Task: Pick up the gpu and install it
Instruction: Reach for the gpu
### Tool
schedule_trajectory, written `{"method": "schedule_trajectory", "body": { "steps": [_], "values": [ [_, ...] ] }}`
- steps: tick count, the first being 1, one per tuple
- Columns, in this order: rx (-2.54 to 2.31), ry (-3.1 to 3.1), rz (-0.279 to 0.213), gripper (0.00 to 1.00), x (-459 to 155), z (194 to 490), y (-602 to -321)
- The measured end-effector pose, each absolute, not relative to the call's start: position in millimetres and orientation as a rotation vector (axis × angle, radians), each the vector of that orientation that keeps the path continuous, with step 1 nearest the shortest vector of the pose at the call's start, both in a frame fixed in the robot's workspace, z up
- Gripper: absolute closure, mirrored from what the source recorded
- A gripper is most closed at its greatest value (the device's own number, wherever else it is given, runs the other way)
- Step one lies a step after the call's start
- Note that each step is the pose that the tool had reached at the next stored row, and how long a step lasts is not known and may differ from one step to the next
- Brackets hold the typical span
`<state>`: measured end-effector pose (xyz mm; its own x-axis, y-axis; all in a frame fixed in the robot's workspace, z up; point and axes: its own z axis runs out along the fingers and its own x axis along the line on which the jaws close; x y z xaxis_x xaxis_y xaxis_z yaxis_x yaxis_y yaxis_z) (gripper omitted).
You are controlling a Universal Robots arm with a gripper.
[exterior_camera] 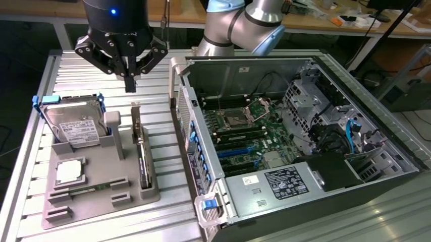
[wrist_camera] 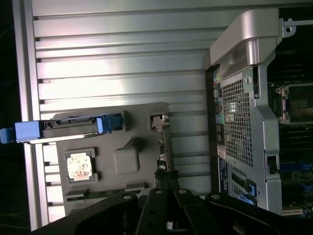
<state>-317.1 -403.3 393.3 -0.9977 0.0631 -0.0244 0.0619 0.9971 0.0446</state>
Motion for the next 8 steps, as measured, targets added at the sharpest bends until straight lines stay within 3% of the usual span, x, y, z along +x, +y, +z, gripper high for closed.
{"method": "schedule_trajectory", "body": {
  "steps": [8],
  "values": [
    [0.097, 3.114, 0.068, 0.89, -321.4, 393.3, -404.4]
  ]
}}
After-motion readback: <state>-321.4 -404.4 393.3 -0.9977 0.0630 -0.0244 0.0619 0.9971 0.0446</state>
